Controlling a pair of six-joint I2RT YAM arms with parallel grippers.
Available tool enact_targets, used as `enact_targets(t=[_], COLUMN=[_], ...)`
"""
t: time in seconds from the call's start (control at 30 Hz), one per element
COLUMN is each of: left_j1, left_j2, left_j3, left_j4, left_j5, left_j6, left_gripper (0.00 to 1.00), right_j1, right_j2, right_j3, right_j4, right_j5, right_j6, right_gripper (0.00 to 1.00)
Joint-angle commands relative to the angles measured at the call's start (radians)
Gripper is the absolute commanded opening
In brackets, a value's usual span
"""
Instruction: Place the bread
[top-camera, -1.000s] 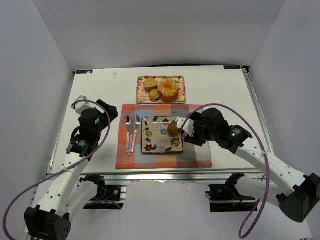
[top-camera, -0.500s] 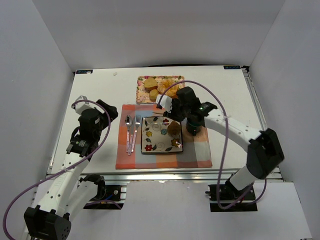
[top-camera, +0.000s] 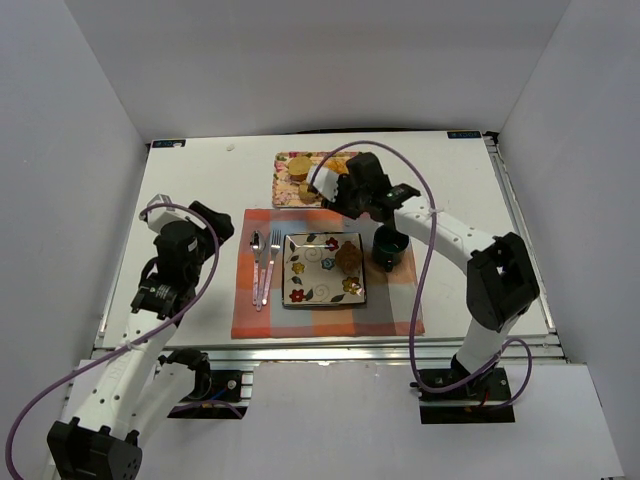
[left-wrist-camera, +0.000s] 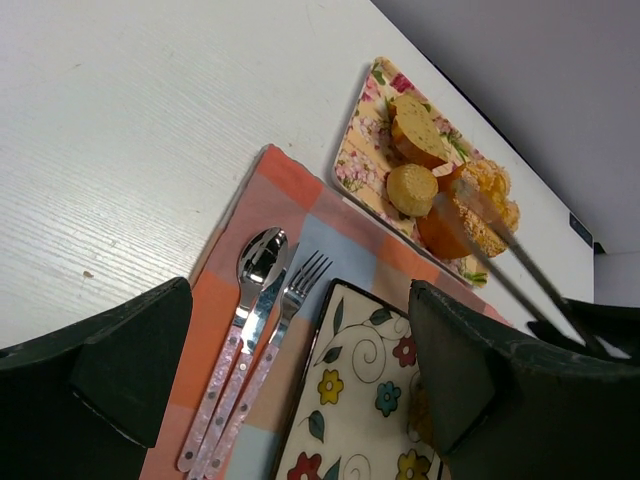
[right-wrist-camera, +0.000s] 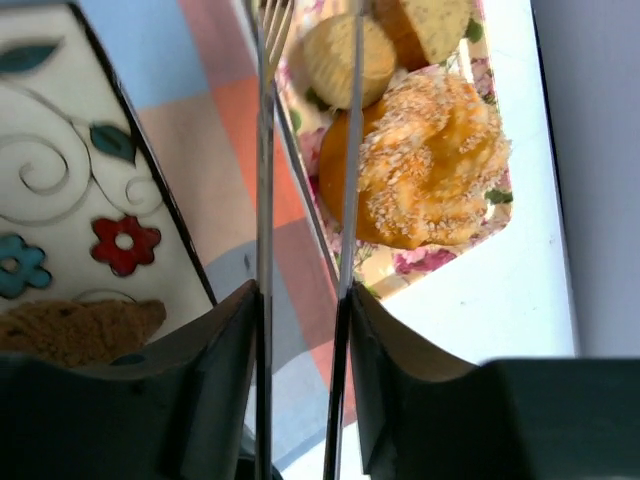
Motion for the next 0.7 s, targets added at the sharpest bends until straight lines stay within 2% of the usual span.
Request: enact_targets(t=[0.0,0.13,0.17,0.37,0.5,0.67], left_j1=[0.003,0.003,0.003,0.003,0.005,0.005], left_j2=[-0.003,0.010,0.016,0.048,0.074,0.114], left_j3=[-0.003,-0.005,-0.005,-0.005,0.003,0.029], left_j4=[-0.004,0.006,0.012,0.039,0.050,0.050], left_j5=[-0.015,-0.008,-0.005,0.017,0.029,0.049], left_j6=[0.000,0.004,0.006,0.006,0.009,0.026], left_gripper=[0.98,0.98,0.98,0.98,0.98,0.98], right_j1=[-0.089,-0.284,-0.360,-0.604,-0.732,-0.815], right_j2=[-0.043,-0.075,-0.090,-0.202,-0.233,-0.208], right_j3=[0.111,0.154,0.116,-0.157,-0.312,-0.397], right_j4=[-0.024,-0.098,-0.097,-0.052,0.027,0.106], right_j5=[-0.079,-0.148,-0.154,-0.093,-0.020,-0.041], right_j6=[0.176,0.357,0.377,0.526,0.661,0.761], right_gripper=[0.42,0.36,0.35,0.24,0.15,0.15])
